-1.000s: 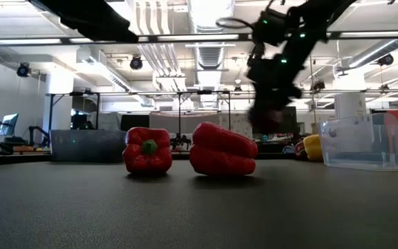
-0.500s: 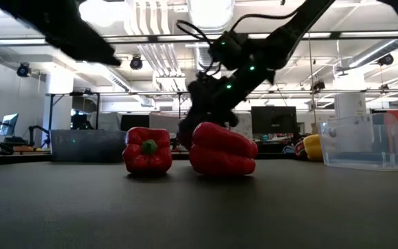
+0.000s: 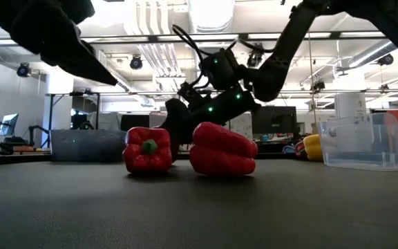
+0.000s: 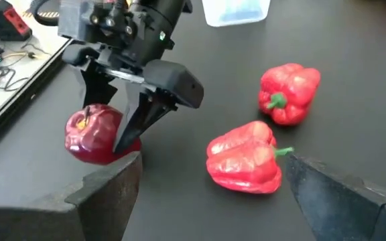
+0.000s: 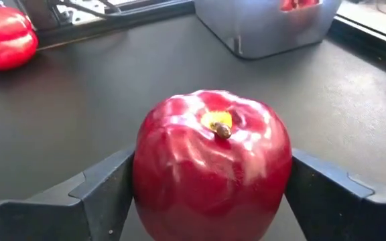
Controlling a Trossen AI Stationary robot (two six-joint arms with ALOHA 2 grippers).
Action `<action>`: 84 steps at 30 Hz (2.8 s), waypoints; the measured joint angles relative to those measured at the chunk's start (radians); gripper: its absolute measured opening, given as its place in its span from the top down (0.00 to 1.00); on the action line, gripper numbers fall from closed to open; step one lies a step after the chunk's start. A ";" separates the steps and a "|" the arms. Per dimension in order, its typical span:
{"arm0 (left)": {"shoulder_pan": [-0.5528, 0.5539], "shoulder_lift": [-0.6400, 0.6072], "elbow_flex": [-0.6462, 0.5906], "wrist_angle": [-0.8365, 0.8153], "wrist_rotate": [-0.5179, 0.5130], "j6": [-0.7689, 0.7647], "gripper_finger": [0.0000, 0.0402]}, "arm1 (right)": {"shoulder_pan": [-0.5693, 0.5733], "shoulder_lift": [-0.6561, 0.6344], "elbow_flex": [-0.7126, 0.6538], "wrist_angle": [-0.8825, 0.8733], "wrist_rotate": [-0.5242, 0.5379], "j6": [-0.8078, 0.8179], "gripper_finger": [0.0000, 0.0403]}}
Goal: Sort produce into baskets
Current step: Put the red apple into the top black bin
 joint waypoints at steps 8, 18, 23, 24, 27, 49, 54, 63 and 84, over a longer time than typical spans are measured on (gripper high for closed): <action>0.013 0.045 0.026 0.089 -0.205 0.043 0.14 | 0.015 -0.007 -0.003 -0.043 -0.003 -0.028 0.07; 0.026 0.049 0.087 0.105 -0.192 0.077 0.14 | 0.022 -0.198 -0.002 -0.457 -0.003 -0.162 0.07; 0.091 0.050 0.094 0.085 -0.172 0.058 0.14 | 0.043 -0.332 -0.007 -0.760 0.097 -0.108 0.07; 0.120 0.050 0.091 0.086 -0.147 0.050 0.14 | 0.057 -0.364 -0.018 -0.785 0.121 -0.102 0.07; 0.211 0.065 0.078 0.092 -0.060 0.031 0.14 | 0.122 -0.456 -0.074 -0.793 0.168 -0.076 0.07; 0.462 0.434 0.073 0.348 0.110 0.046 0.14 | 0.583 -0.572 -0.374 -0.375 0.559 0.116 0.07; 0.490 0.494 0.073 0.425 0.098 0.061 0.14 | 0.575 -0.572 -0.375 -0.384 0.560 0.112 0.07; 0.528 0.624 0.073 0.575 0.109 0.073 0.14 | 0.575 -0.571 -0.375 -0.387 0.559 0.110 0.07; 0.635 0.327 0.153 0.113 -0.085 0.139 0.28 | 0.575 -0.571 -0.375 -0.424 0.558 0.109 0.07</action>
